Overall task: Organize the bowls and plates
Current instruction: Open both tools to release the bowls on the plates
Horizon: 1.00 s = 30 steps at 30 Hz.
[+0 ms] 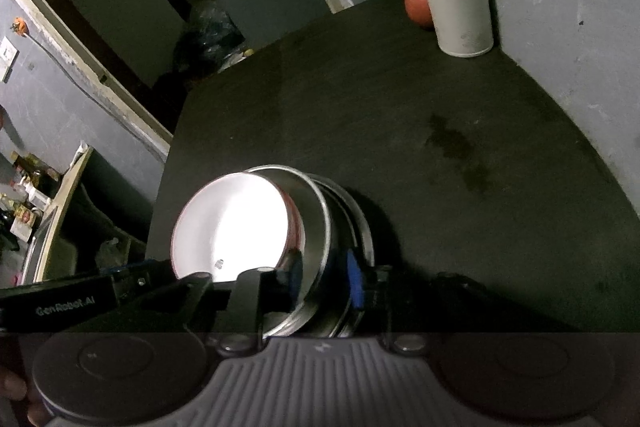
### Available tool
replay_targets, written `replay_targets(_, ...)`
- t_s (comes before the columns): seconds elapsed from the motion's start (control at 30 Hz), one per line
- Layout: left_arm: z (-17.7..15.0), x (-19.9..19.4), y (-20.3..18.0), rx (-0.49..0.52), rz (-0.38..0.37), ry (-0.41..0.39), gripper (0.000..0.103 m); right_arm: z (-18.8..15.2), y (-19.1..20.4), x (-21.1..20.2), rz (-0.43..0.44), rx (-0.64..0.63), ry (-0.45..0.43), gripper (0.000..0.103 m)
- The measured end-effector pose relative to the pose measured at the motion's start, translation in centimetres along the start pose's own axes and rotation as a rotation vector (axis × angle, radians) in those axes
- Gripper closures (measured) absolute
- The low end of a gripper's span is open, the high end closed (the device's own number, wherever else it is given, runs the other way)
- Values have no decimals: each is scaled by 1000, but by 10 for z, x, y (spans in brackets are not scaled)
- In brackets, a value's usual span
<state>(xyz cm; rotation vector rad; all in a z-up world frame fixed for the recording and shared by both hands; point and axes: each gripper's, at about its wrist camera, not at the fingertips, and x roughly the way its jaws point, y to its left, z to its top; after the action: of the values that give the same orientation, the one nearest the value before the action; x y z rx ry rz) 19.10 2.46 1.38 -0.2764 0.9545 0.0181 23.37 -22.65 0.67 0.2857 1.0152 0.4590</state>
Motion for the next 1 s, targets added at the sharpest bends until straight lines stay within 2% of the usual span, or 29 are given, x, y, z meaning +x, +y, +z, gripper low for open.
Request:
replay_targets(0.17, -1, -3, 0, 0, 20, -9, 51, -1, 0, -2, 0, -3, -3, 71)
replay_targets(0.43, -2, -7, -1, 15, 47, -37, 41, -4, -2, -7, -36, -3, -16, 48)
replay_targets(0.5, -2, -8, -1, 22, 61, -46, 34, -4, -2, -8, -45, -10, -19, 45)
replay_targets(0.8, -2, -11, -2, 34, 73, -63, 30, -5, -3, -13, -62, -14, -30, 35)
replay_targets(0.87, -2, -12, -3, 34, 73, -69, 26, -5, -4, -14, -65, -13, -34, 34)
replay_targets(1.0, -4, -15, -3, 40, 80, -80, 24, -5, -5, -18, -49, -6, -51, 20)
